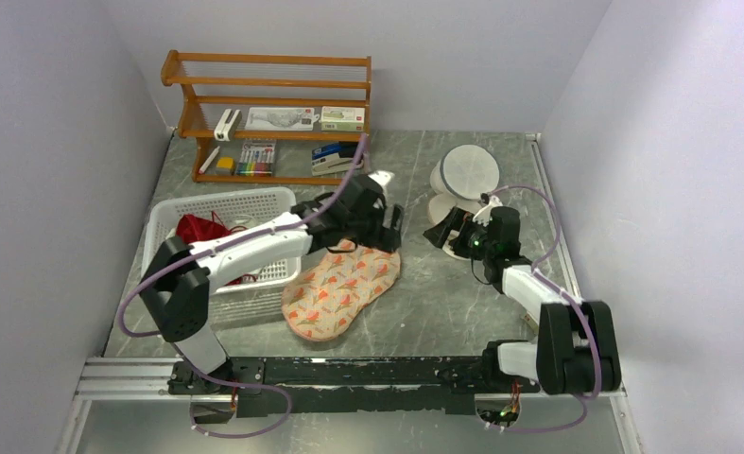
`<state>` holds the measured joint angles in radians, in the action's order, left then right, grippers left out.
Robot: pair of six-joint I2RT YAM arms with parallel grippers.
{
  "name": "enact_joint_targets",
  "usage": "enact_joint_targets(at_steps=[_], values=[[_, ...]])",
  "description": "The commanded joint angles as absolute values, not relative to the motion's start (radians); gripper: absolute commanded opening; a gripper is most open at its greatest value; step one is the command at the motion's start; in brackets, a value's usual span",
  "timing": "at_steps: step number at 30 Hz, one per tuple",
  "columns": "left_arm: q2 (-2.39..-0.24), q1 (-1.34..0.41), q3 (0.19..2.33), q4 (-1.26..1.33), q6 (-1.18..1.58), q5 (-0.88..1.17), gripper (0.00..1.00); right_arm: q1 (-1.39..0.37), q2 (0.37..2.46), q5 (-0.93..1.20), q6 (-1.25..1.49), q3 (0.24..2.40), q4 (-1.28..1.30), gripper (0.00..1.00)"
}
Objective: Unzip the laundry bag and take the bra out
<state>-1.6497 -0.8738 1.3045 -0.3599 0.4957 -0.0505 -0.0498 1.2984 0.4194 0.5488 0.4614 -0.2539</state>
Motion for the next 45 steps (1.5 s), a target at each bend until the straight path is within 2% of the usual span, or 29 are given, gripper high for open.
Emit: enact_joint_targets(at_steps=[1, 6, 18, 30, 40, 45], values=[[-1.712, -0.994, 1.359, -0.413, 0.499, -0.029, 0.94, -0.047, 1.147, 0.471, 0.478, 0.417, -0.224, 0.93], [-1.824, -1.089, 1.421, -0.474, 0.499, -0.029, 0.94, -0.047, 1.009, 0.450, 0.494, 0.328, -0.222, 0.92], [-2.002, -1.143, 1.505, -0.581, 0.499, -0.029, 0.94, -0.047, 1.005, 0.520, 0.514, 0.263, -0.272, 0.87], [-1.788, -1.160, 1.377, -0.449, 0.499, -0.029, 0.94, -0.048, 1.039, 0.521, 0.492, 0.264, -0.279, 0.86], [-1.986, -1.160, 1.481, -0.542, 0.499, -0.029, 0.94, -0.049, 1.053, 0.533, 0.487, 0.279, -0.270, 0.86], [-1.907, -1.152, 1.454, -0.507, 0.499, -0.029, 0.94, -0.051, 1.033, 0.541, 0.445, 0.302, -0.212, 0.86]])
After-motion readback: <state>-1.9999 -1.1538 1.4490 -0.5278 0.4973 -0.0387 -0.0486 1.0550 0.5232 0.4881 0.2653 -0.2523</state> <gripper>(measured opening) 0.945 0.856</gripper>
